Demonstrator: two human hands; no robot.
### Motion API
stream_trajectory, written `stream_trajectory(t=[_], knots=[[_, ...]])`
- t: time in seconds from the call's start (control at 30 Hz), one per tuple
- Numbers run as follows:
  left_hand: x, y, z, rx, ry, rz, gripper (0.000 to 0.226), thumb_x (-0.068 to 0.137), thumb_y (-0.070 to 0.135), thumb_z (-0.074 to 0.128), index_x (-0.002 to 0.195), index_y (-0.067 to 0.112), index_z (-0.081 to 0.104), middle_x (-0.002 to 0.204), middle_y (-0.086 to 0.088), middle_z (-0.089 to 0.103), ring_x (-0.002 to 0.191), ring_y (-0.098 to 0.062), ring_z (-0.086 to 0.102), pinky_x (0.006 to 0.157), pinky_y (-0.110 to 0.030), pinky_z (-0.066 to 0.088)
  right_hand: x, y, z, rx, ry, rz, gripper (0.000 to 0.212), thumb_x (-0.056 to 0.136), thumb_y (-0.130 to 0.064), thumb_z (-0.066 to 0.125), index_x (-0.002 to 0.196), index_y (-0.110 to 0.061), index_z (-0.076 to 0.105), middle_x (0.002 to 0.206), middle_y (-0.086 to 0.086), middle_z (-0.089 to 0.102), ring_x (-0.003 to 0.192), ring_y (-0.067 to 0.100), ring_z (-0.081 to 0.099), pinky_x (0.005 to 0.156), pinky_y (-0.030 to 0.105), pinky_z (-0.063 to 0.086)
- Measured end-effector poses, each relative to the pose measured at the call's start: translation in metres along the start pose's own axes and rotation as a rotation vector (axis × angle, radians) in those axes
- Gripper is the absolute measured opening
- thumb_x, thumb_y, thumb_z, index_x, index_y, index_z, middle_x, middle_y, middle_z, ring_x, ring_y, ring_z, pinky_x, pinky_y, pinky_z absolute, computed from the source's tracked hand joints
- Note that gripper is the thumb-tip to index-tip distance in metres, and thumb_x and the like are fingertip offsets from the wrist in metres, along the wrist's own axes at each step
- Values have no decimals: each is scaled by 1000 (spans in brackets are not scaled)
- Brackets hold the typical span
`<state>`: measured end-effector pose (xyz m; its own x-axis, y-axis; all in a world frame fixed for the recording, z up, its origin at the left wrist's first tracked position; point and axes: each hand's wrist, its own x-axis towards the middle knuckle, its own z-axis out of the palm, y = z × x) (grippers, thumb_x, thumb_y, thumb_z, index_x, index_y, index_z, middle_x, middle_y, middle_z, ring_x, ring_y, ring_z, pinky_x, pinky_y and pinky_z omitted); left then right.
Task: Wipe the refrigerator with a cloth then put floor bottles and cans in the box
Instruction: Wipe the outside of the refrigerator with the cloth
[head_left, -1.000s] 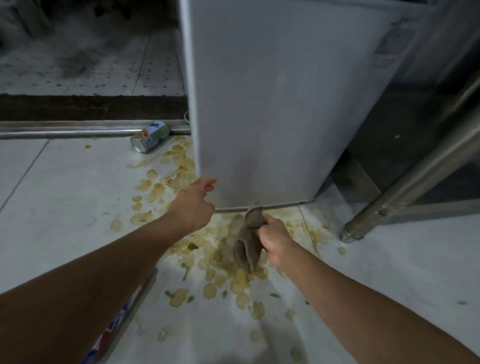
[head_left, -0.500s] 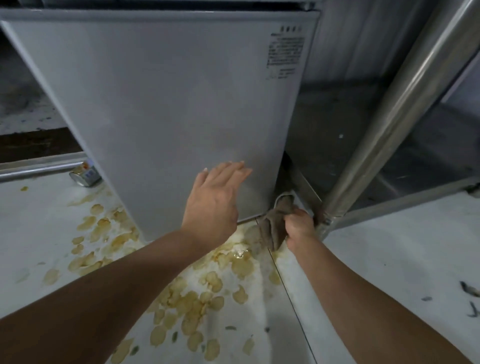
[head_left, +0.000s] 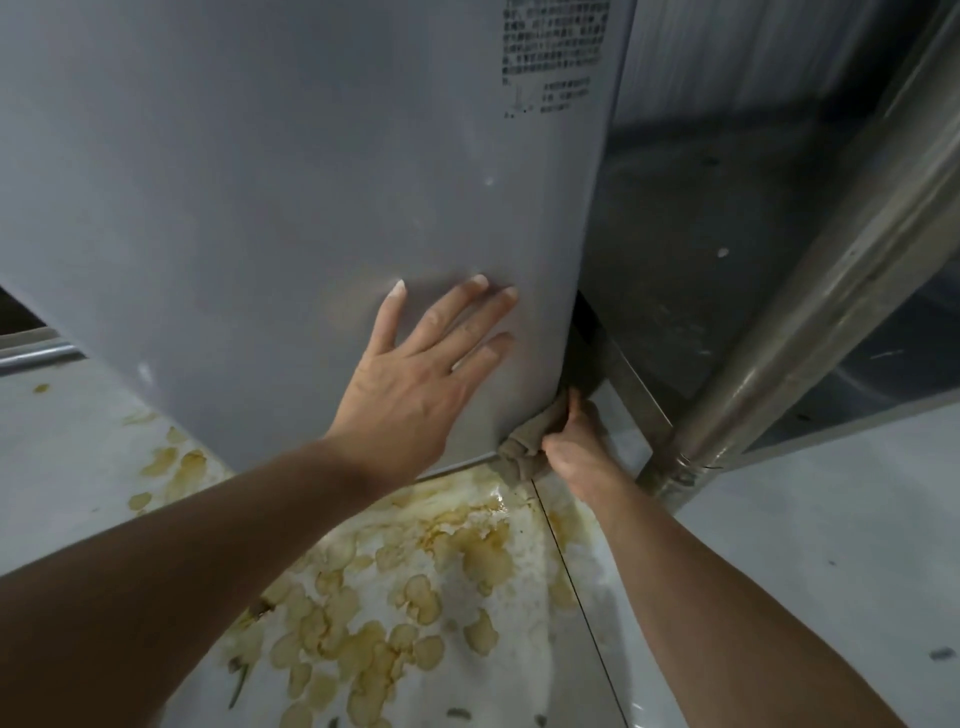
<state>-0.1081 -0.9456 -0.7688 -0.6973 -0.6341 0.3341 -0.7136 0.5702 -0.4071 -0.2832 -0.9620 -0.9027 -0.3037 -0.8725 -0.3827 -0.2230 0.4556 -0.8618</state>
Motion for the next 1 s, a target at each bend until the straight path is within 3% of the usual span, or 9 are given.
stream_trajectory(t=[0.1,0.33,0.47,0.53,0.67,0.77,0.8,0.9,1.0], knots=[[0,-2,0,21,5,4,68,65,0,59,130,17,49,155,-2,26,142,-22,14,109,-53,4,0,-4,2,-63,23,-20,71,84,9,43,147,-13,20,143,11,33,130,24,37,90,18,29],[-2,-3,-8,95,-30,32,67,70,8,48,136,18,43,157,0,17,144,-21,8,112,-52,4,-15,-29,2,-105,126,-119,55,80,11,42,131,-8,34,118,10,45,93,12,39,80,14,28],[-1,-6,-17,121,-24,56,63,71,13,41,133,18,47,155,-1,25,143,-22,22,111,-51,16,-23,-53,-4,27,110,-174,52,80,16,34,125,-9,34,95,-1,45,64,-3,42,42,-2,34],[1,-8,-26,124,-18,69,63,70,14,42,132,18,49,152,-2,32,139,-20,31,110,-51,20,-31,-67,-10,75,127,-216,52,78,17,33,122,-11,35,86,-4,46,56,-9,48,37,-2,32],[9,-13,-50,84,3,66,60,69,13,40,128,18,52,145,-3,43,131,-21,43,108,-52,28,-47,-97,-23,132,151,-272,52,77,16,33,120,-13,36,102,6,55,77,-2,57,59,0,42],[18,-17,-70,56,39,37,59,66,11,43,124,18,55,137,-4,51,124,-23,49,105,-52,33,-53,-118,-33,165,150,-289,44,77,16,31,104,-18,38,89,4,54,68,4,54,50,9,45],[21,-19,-76,55,50,25,59,66,11,45,123,18,55,136,-4,52,123,-24,50,105,-51,34,-56,-126,-37,179,156,-301,43,76,16,31,100,-19,38,87,3,53,73,10,56,57,15,49],[31,-28,-94,36,55,2,61,69,10,53,129,18,47,141,-5,44,127,-27,42,107,-51,29,-66,-148,-48,192,152,-342,47,77,15,34,106,-22,40,94,0,54,94,19,54,87,34,49],[40,-34,-111,22,65,4,62,74,11,51,134,19,40,145,-6,36,130,-29,35,107,-50,27,-75,-169,-59,195,130,-359,48,83,10,38,119,-22,43,96,-3,56,93,13,55,85,32,47]])
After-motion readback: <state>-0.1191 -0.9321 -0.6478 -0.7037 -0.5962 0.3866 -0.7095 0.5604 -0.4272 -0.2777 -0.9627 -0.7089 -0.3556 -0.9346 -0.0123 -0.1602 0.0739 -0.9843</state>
